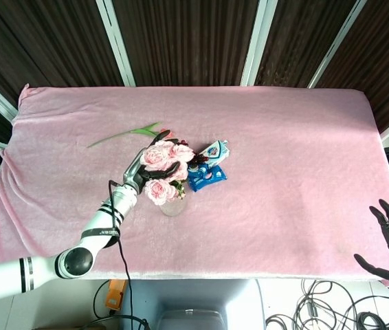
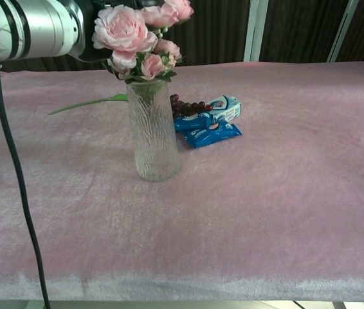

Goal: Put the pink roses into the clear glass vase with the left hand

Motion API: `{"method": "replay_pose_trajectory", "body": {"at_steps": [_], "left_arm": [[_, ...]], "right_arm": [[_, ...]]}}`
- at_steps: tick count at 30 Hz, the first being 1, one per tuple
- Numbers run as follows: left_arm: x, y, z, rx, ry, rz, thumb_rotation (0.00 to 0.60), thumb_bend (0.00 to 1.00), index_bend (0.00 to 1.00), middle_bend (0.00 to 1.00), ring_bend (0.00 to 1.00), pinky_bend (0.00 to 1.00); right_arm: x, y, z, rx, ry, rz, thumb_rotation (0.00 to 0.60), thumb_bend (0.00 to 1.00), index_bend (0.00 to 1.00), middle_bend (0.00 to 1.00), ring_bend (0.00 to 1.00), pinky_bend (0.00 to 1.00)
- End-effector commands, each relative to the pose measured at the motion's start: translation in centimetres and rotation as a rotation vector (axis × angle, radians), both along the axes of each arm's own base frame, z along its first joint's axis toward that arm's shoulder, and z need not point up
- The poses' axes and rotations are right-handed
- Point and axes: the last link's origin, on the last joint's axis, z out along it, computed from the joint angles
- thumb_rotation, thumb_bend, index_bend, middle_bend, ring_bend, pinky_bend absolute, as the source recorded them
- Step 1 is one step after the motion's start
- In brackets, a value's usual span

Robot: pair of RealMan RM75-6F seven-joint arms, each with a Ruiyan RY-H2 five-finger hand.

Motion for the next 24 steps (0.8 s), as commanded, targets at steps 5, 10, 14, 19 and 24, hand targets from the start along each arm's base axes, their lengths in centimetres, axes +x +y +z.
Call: {"method": "replay_pose_trajectory", "body": {"at_steps": [5,10,14,19,24], "left_arm": [[0.0,-1.2,1.8,0.036,0.016,-0.088,0.6,0.21,0.0,0.0,0.0,0.0],[-0.3,-2.1,3.4,0.072,0.03,-0.14,0.6,0.21,0.0,0.0,0.0,0.0],[-1.0,-3.3,5.1,0.14,0.077,-0.183,0.6,0.21,0.0,0.0,0.0,0.0],[-5.5,-7.1,8.3,0.326,0.42,-0.336,0.6,0.21,0.0,0.0,0.0,0.0],[-15.1,-13.3,10.4,0.491,0.906,-0.441,0.6,0.27,0.0,0.0,0.0,0.0]], "right_arm": [[0.1,0.0,-0.2,0.008,0.006,0.004,0.6,0.29,0.0,0.0,0.0,0.0],[0.2,0.0,-0.5,0.02,0.013,0.007,0.6,0.29,0.0,0.0,0.0,0.0],[0.3,0.0,-0.7,0.027,0.018,0.006,0.6,0.29,0.0,0.0,0.0,0.0],[0.2,0.0,-0.6,0.023,0.015,0.0,0.6,0.29,0.0,0.0,0.0,0.0],[0.2,0.0,-0.9,0.024,0.027,-0.011,0.6,0.29,0.0,0.0,0.0,0.0]]}}
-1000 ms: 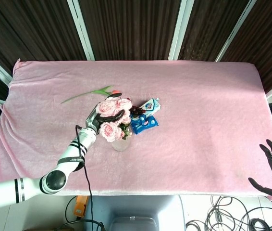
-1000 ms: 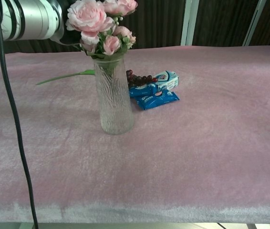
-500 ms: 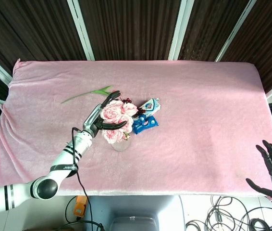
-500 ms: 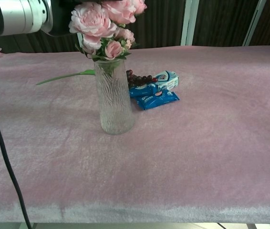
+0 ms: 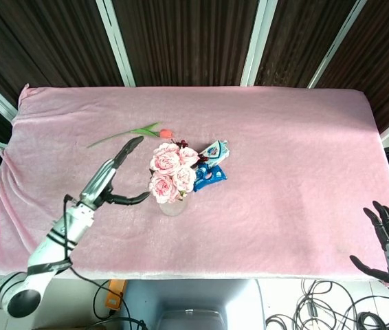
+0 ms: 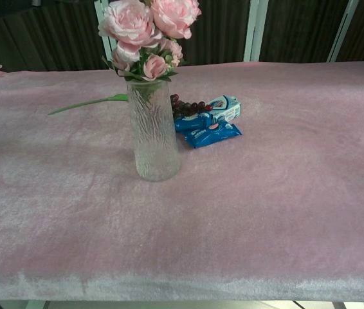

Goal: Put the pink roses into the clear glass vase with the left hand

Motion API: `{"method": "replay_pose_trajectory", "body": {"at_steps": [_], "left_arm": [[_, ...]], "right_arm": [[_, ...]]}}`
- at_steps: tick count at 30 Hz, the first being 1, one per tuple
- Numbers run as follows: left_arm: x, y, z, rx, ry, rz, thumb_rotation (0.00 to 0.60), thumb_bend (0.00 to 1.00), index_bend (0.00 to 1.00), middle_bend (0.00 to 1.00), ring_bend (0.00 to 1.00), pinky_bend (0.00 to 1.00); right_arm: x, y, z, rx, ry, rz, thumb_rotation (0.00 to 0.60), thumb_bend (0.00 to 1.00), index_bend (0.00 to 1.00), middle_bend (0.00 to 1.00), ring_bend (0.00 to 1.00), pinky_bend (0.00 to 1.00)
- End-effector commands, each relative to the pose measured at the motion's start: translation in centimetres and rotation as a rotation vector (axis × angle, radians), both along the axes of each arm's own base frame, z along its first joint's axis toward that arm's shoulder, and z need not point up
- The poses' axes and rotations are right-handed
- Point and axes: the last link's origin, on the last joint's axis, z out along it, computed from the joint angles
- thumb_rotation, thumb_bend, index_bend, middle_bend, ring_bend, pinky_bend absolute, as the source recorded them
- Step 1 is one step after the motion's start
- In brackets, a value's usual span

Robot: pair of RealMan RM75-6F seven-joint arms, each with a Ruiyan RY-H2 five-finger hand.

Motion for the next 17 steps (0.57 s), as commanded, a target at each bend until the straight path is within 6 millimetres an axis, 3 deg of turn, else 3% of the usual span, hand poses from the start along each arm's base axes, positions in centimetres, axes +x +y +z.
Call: {"method": "replay_pose_trajectory", "body": {"at_steps": [1,3,6,9,11,17], "left_arm": [[-11.7,-8.3,2.7,0.272,0.567,-0.077,0.6,0.27,0.0,0.0,0.0,0.0],[-15.6,-10.4,2.6,0.387,0.709,-0.053,0.6,0.27,0.0,0.0,0.0,0.0],[-19.7,-12.6,0.9,0.503,0.842,0.022,0.6,0.27,0.0,0.0,0.0,0.0],[-22.1,-14.1,-0.7,0.537,0.871,0.099,0.6,0.28,0.0,0.0,0.0,0.0],[-23.1,-14.4,-1.3,0.538,0.926,0.111,0.6,0.29,0.0,0.0,0.0,0.0],[-23.3,-14.1,-1.8,0.535,0.944,0.115,0.6,0.29,0.0,0.0,0.0,0.0]], "right_arm": [[0.0,0.0,-0.3,0.005,0.013,-0.006,0.6,0.29,0.0,0.0,0.0,0.0],[0.0,-0.1,-0.6,0.004,0.02,-0.014,0.6,0.29,0.0,0.0,0.0,0.0],[-0.1,-0.5,-1.1,0.006,0.033,-0.034,0.6,0.29,0.0,0.0,0.0,0.0],[0.0,-1.0,-1.9,0.027,0.046,-0.048,0.6,0.29,0.0,0.0,0.0,0.0],[0.1,-1.3,-2.3,0.042,0.051,-0.048,0.6,0.29,0.0,0.0,0.0,0.0],[0.1,-1.9,-2.9,0.052,0.073,-0.061,0.6,0.29,0.0,0.0,0.0,0.0]]}}
